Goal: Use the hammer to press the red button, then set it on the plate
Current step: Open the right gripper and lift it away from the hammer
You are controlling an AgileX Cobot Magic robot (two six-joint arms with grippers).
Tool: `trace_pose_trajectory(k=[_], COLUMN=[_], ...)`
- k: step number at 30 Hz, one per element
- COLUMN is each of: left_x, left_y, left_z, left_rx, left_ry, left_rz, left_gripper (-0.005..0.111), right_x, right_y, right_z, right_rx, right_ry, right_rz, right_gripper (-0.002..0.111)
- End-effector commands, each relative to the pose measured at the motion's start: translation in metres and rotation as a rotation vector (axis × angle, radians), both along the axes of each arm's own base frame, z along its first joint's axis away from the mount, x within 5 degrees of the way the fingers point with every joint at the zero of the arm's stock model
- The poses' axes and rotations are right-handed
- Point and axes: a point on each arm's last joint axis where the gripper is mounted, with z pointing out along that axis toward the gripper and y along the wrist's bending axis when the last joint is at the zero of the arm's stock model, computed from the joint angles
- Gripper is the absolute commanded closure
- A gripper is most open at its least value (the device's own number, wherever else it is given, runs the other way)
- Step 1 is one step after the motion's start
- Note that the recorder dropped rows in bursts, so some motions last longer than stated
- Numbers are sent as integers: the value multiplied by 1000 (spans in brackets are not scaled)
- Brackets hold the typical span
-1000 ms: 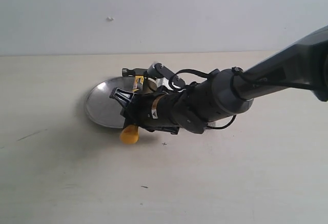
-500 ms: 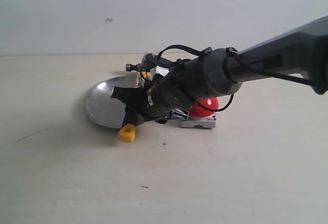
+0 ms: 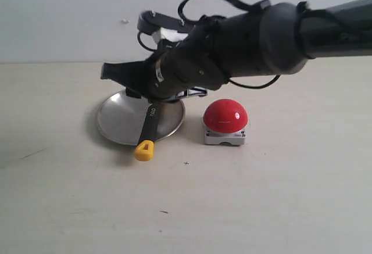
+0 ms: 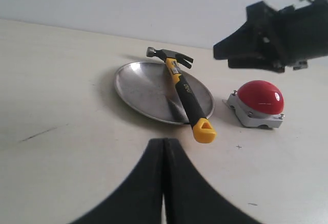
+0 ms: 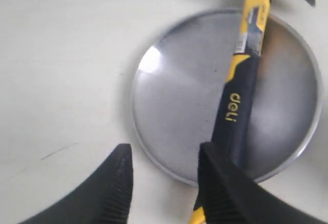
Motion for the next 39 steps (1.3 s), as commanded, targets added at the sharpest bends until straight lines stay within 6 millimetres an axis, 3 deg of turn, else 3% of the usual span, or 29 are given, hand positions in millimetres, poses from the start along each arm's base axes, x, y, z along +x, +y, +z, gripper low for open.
trace_pose_trajectory(k=[1, 4, 8, 15, 25, 39], left_x=[0, 0, 0, 0, 0, 0], left_y=[0, 0, 0, 0, 0, 0], left_z=[1, 1, 1, 1, 1, 1], left_rx=[-10, -10, -10, -10, -10, -10], left_ry=[-6, -6, -6, -6, -6, -6], left_rz=[3, 3, 3, 3, 3, 3], left_gripper=[107, 107, 107, 107, 107, 107], right_x=[-23, -41, -59, -90, -154, -160], right_y=[3, 5, 5, -13, -57, -65], right_z=[54, 78, 96, 94, 85, 82], right_rx=[-67, -104, -125, -87, 69, 38], right_ry=[-130, -178, -218, -278, -409, -381], right_rz=[121, 183, 226, 287, 379, 365], right_gripper=[89, 108, 108, 108, 108, 108])
